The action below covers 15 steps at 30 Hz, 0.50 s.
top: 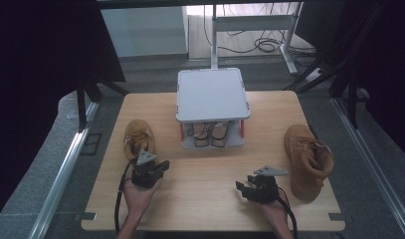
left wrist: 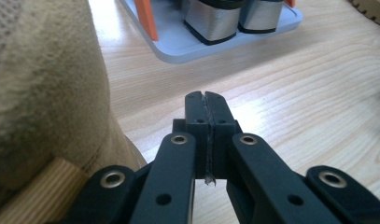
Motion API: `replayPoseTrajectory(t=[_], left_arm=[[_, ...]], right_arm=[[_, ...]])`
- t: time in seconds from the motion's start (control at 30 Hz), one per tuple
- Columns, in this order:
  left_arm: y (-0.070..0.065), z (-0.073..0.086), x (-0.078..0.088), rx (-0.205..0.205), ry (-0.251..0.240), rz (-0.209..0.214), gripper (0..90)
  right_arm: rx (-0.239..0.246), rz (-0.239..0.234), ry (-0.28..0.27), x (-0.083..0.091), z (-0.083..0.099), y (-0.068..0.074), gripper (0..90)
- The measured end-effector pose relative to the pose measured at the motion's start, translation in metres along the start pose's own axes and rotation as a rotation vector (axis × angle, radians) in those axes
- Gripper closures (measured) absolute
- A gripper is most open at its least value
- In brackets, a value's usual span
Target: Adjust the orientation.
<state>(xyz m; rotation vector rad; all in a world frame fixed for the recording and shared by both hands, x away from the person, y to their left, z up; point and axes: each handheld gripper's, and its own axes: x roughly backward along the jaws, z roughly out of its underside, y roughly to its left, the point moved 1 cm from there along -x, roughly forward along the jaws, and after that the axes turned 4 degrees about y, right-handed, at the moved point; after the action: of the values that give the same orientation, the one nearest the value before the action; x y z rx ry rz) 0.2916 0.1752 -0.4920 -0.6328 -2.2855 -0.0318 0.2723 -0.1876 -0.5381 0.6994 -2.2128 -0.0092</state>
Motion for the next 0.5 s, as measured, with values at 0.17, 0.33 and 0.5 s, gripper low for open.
replayPoseTrajectory(t=[0.17,0.33,0.5], left_arm=[[0.0008,-0.0004,-0.0027,-0.001,-0.007,-0.020,89.3],[0.0023,0.0011,-0.0029,0.003,-0.012,-0.031,89.4],[0.0061,0.0070,-0.0022,0.013,-0.010,-0.043,89.6]], right_arm=[[0.002,0.003,0.001,0.0001,0.0004,-0.0006,43.2],[0.000,0.005,0.002,0.0002,0.0007,-0.0011,43.2],[-0.001,0.009,0.001,0.0004,0.0015,-0.0015,43.2]])
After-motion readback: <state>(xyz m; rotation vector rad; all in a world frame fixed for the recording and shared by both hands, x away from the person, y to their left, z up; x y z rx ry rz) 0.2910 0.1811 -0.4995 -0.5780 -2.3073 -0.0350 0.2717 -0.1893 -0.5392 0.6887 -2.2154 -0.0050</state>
